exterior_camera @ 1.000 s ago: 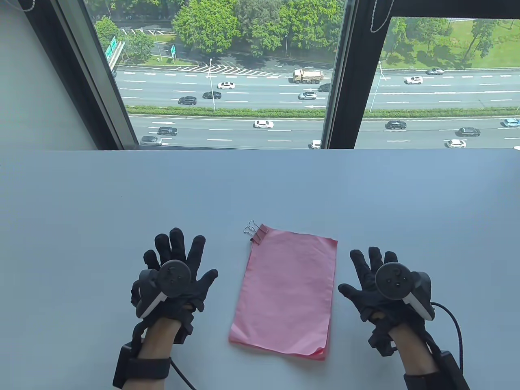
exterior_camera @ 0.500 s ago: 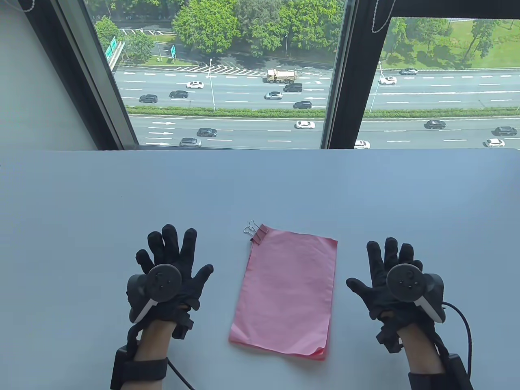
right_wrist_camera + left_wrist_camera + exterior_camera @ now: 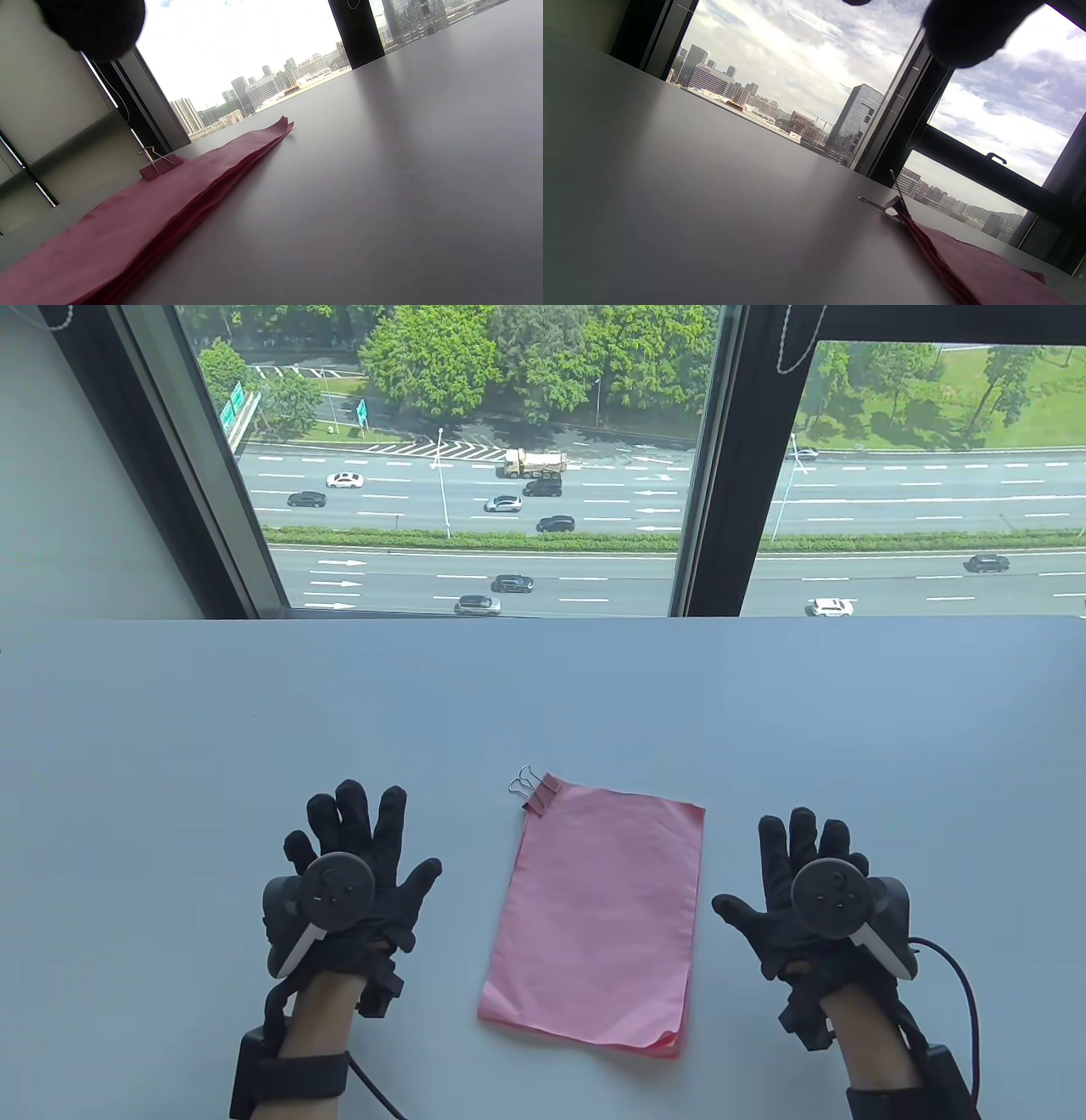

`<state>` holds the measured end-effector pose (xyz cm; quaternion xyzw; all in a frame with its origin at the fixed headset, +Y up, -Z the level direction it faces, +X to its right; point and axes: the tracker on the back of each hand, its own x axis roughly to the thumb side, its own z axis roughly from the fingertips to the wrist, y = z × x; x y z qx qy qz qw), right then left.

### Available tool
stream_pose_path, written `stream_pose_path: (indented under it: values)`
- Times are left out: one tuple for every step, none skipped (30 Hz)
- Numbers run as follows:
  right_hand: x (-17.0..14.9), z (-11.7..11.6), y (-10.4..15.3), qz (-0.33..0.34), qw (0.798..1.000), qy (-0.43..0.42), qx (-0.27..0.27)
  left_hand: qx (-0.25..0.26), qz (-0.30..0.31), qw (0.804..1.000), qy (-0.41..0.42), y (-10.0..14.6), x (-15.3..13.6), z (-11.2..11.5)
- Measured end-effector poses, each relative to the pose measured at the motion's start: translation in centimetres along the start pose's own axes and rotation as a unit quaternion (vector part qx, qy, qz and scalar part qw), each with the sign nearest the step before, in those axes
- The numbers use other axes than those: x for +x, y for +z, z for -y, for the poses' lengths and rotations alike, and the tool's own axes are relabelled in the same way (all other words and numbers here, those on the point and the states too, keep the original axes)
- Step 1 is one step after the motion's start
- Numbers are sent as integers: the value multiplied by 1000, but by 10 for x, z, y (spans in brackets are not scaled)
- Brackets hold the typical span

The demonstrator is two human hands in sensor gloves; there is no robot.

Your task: Clip paper with binder clip (Left hand to clip)

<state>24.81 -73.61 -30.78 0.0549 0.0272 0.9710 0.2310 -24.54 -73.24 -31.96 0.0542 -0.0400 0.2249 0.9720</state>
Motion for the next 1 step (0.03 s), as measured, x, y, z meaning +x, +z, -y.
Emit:
stream_pose_path:
  values:
    - [1,0,0,-2,1000,1,4,-1,1,1000,0,0,0,0]
